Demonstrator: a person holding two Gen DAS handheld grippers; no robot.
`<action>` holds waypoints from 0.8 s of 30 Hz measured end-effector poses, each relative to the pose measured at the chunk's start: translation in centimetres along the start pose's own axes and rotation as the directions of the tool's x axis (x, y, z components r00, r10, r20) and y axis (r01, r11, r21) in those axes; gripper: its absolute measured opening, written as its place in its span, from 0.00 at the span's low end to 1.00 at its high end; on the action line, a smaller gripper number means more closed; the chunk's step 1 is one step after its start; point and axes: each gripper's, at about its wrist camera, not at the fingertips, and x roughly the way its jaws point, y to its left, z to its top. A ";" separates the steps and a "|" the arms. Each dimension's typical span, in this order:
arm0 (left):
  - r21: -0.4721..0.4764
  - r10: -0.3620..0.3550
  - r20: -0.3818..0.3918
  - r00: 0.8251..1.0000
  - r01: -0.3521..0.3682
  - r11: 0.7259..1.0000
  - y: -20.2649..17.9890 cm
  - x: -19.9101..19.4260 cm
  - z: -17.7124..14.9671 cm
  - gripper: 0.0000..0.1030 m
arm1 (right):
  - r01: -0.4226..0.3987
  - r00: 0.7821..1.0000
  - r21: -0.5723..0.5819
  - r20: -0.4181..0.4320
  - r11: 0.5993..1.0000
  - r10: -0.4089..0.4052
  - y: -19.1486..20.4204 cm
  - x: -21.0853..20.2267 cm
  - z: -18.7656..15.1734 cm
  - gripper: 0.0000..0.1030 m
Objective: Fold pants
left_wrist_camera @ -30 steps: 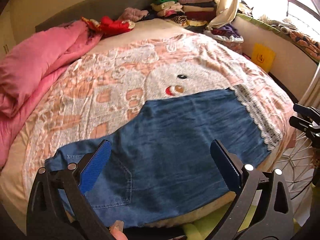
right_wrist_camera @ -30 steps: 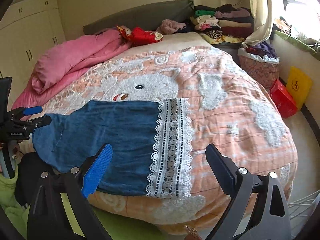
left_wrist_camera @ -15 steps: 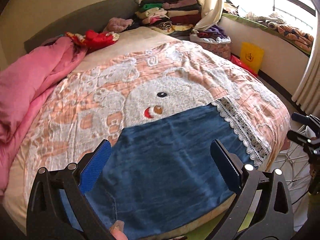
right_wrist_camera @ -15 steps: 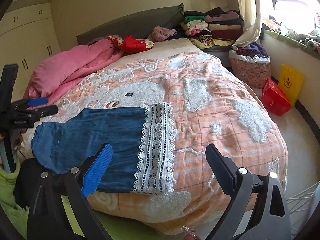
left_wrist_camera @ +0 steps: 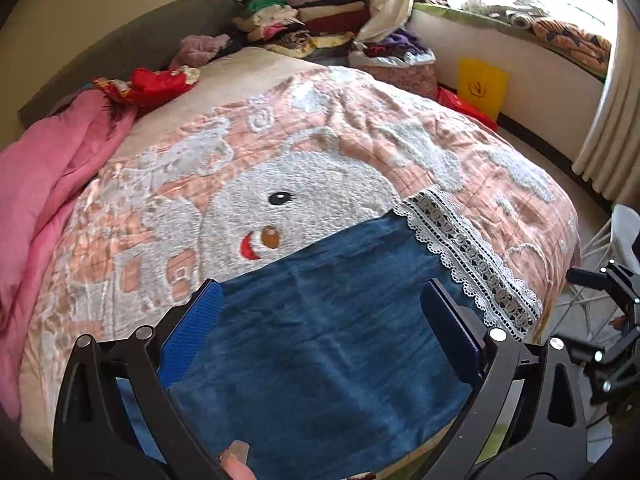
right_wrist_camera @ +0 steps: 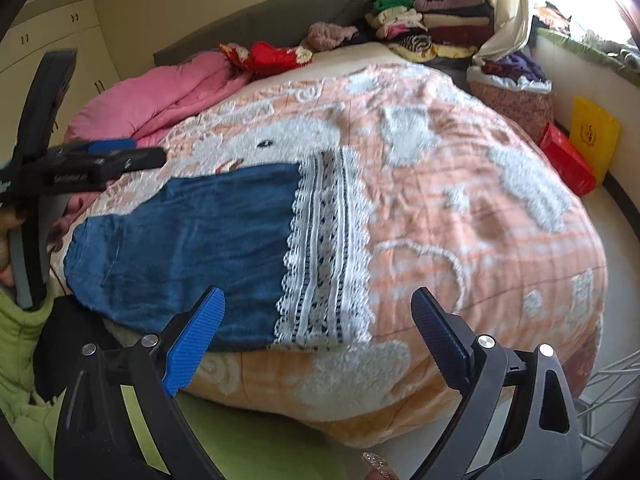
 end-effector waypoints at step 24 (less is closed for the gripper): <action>0.057 -0.106 -0.120 0.987 0.113 0.992 -1.8 9.1 4.2 0.90 | -0.117 0.985 0.160 -0.108 0.980 0.135 -2.0 4.5 -1.9 0.91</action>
